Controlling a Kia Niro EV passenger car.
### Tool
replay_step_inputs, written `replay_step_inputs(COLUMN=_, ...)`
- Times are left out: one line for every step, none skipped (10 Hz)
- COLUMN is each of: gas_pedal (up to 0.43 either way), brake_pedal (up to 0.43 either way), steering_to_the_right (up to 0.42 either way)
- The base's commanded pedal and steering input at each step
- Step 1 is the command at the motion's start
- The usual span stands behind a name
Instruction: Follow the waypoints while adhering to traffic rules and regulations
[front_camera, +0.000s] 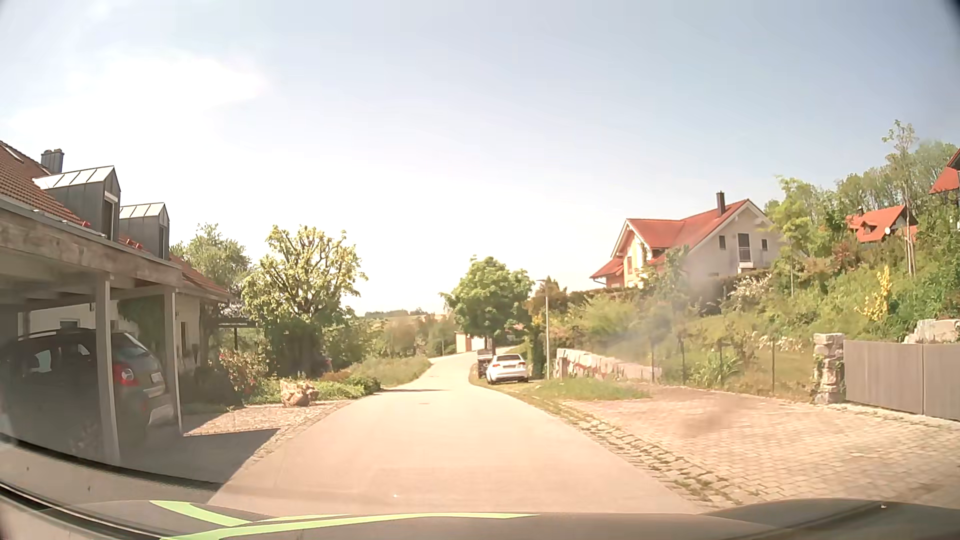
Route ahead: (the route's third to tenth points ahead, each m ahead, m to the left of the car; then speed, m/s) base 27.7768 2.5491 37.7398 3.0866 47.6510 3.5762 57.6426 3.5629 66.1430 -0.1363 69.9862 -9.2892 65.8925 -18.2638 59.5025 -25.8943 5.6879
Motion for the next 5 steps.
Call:
replay_step_inputs(gas_pedal=0.110, brake_pedal=0.000, steering_to_the_right=-0.058)
replay_step_inputs(gas_pedal=0.110, brake_pedal=0.000, steering_to_the_right=-0.053)
replay_step_inputs(gas_pedal=0.087, brake_pedal=0.000, steering_to_the_right=-0.049)
replay_step_inputs(gas_pedal=0.059, brake_pedal=0.000, steering_to_the_right=-0.049)
replay_step_inputs(gas_pedal=0.047, brake_pedal=0.000, steering_to_the_right=-0.044)
